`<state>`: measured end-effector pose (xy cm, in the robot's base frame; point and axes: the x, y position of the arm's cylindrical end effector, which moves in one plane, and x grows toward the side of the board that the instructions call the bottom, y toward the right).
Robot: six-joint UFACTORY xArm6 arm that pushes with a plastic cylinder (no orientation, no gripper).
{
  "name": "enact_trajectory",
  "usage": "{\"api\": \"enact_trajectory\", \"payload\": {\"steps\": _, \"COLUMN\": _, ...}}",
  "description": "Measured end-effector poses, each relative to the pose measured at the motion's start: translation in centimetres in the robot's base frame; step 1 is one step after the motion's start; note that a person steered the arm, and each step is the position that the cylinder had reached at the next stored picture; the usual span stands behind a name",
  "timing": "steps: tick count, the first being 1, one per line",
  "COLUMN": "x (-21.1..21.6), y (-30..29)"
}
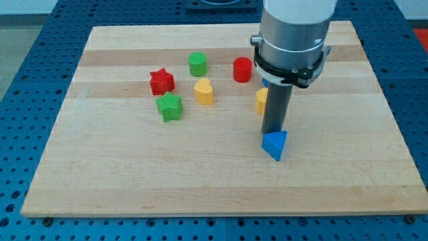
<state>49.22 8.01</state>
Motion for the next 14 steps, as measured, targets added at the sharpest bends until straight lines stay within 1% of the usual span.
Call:
{"api": "enact_trajectory", "payload": {"steps": 1, "x": 0.9, "y": -0.4}}
{"api": "enact_trajectory", "payload": {"steps": 3, "x": 4.4, "y": -1.1}}
{"api": "enact_trajectory", "payload": {"steps": 4, "x": 4.7, "y": -3.8}}
{"api": "enact_trajectory", "payload": {"steps": 5, "x": 6.1, "y": -5.4}}
{"api": "enact_trajectory", "payload": {"steps": 6, "x": 7.7, "y": -5.4}}
{"api": "enact_trajectory", "payload": {"steps": 7, "x": 7.7, "y": -4.9}}
{"api": "enact_trajectory", "payload": {"steps": 8, "x": 7.7, "y": -0.3}}
{"api": "enact_trajectory", "payload": {"steps": 9, "x": 7.4, "y": 2.8}}
{"api": "enact_trajectory", "payload": {"steps": 10, "x": 7.4, "y": 3.3}}
{"api": "enact_trajectory", "payload": {"steps": 11, "x": 5.7, "y": 2.3}}
{"api": "enact_trajectory", "payload": {"steps": 13, "x": -3.6, "y": -3.6}}
{"api": "enact_trajectory", "payload": {"steps": 14, "x": -4.8, "y": -4.3}}
